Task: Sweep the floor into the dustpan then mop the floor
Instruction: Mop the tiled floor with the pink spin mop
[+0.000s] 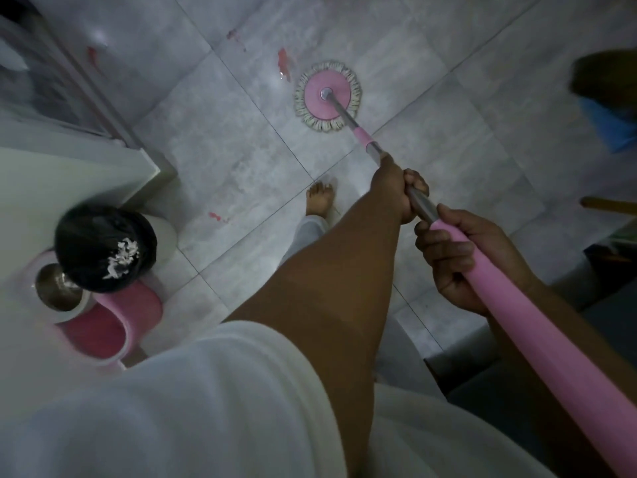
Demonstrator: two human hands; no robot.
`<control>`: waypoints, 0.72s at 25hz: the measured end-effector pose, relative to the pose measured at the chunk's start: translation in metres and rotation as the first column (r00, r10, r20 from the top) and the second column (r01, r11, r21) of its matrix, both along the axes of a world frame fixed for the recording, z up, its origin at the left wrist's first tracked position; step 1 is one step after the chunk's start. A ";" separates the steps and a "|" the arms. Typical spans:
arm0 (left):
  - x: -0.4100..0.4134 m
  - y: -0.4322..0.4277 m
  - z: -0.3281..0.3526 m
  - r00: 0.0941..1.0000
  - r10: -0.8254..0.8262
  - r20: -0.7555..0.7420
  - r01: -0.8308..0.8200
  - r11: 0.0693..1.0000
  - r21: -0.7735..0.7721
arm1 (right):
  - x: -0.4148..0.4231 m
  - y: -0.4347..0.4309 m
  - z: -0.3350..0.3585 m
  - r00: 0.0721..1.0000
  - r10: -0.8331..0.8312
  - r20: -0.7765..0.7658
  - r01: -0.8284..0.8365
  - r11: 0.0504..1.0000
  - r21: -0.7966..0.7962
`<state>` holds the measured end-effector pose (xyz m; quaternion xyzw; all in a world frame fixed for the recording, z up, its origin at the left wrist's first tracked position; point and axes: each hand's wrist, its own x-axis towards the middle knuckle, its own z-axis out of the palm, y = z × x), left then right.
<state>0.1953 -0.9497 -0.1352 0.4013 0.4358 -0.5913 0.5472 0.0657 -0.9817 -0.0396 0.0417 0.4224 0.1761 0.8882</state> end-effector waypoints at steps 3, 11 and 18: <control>-0.032 0.023 0.014 0.999 0.039 -0.009 -0.038 0.999 0.021 | -0.029 0.015 0.016 0.997 0.057 -0.045 -0.058 0.998 -0.023; -0.014 0.050 0.019 0.998 0.009 -0.057 -0.006 0.998 0.055 | -0.005 0.041 0.027 0.986 0.101 -0.130 -0.108 0.993 -0.049; 0.116 0.047 0.002 0.998 0.062 -0.016 -0.062 0.998 0.003 | 0.118 0.035 -0.001 0.995 0.097 -0.023 -0.097 0.995 -0.006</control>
